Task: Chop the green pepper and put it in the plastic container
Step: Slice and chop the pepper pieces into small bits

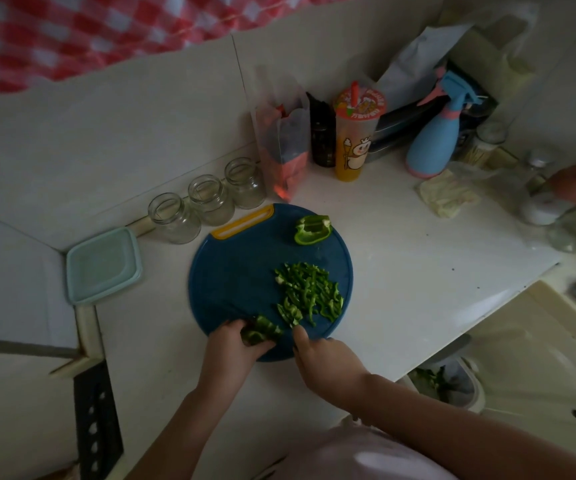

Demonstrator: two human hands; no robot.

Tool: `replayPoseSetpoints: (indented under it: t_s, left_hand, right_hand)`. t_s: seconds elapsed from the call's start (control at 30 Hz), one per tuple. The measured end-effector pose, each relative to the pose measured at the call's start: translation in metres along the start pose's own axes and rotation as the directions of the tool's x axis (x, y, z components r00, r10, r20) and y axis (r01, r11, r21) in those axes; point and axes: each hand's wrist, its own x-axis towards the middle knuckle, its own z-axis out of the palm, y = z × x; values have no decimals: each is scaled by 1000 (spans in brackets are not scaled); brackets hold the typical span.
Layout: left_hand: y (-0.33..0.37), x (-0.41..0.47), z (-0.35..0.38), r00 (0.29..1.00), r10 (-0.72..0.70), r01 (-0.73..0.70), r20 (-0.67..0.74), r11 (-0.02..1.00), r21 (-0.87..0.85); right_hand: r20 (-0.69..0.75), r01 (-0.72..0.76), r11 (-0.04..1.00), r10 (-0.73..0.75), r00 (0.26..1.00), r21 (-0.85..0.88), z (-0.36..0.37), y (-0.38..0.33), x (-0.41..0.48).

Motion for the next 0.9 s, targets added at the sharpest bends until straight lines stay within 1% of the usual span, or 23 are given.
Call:
replayPoseSetpoints:
  t_s: [0.1,0.27,0.57,0.73,0.9]
  left_hand:
    - [-1,1,1,1000,-13,13,-11,1000,14]
    - [0,3,2,1000,-24,23,10,999,28]
    - [3,1,1,999,-21,20,25,998,58]
    - [0,2,3,999,-10,8,40,999,45]
    - [-1,3,2,997,-36,39,69,999,-36]
  right_hand:
    - [17,-3,1000,3,1000,-20,2,-1,-2]
    - [40,1,1000,0,999,-19,3,-2,-1]
    - [68,-44,999,42,997,22,3,-7,2]
    - [104,-60,996,53,993,62,-3,-10,7]
    - [135,-93,993,83,987,72,-7,-18,8]
